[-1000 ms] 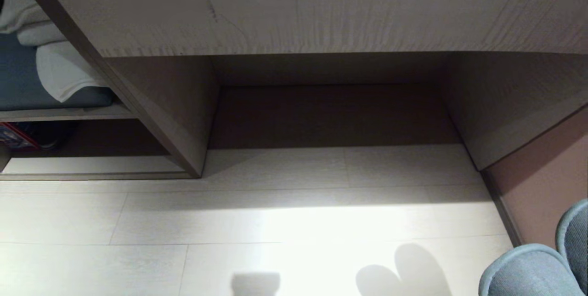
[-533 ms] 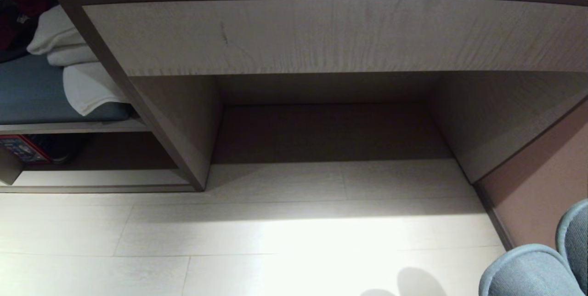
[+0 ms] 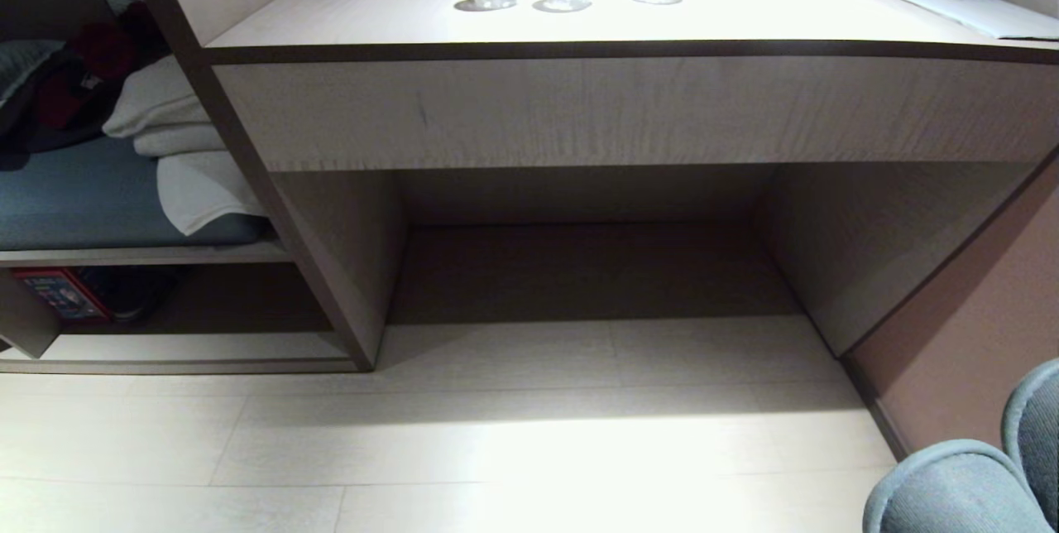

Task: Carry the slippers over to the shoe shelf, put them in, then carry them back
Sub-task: Place the slippers into the shoe cabinet

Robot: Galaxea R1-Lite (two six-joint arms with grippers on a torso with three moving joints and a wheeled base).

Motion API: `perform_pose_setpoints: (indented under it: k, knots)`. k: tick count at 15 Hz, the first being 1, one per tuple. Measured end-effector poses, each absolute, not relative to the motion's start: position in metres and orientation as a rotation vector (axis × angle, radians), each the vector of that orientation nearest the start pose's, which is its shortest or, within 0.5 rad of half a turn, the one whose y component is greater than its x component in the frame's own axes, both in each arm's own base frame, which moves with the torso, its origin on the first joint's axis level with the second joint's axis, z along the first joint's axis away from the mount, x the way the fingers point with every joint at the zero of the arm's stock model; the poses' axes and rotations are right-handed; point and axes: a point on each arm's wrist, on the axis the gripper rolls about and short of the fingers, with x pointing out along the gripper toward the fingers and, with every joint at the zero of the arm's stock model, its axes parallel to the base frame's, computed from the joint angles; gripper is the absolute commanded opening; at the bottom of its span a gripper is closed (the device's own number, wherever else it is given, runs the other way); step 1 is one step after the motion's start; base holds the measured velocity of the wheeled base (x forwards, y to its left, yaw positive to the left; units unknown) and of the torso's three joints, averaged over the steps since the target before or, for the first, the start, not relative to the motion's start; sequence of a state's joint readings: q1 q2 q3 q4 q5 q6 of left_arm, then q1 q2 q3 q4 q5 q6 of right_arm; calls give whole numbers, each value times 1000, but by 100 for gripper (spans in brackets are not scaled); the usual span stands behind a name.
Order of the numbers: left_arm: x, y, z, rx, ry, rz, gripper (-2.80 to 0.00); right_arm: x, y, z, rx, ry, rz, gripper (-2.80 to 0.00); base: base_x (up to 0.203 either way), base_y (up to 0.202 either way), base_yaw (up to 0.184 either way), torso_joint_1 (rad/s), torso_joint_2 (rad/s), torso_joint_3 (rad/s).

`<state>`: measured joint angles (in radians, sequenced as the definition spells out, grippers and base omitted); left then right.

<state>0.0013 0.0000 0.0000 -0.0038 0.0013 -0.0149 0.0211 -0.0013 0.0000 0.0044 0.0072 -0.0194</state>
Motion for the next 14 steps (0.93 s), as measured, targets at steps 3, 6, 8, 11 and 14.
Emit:
perform_pose_setpoints:
  k: [3,6,8,11,14]
  knots:
    - [-23,0,76,-15,-4,3,-280,-23,0,75,-19,3,28,-280,0,0,0,0,3,202]
    - [-23,0,76,-15,-4,3,-280,-23,0,75,-19,3,28,-280,0,0,0,2,2,204]
    - [-23,0,76,-15,-4,3,-280,-23,0,75,-20,3,28,-280,0,0,0,-3,2,205]
    - [-23,0,76,-15,-4,2,-280,-23,0,75,-19,3,28,-280,0,0,0,2,2,204]
    - [-23,0,76,-15,-4,3,-280,-23,0,75,-19,3,28,-280,0,0,0,0,1,200]
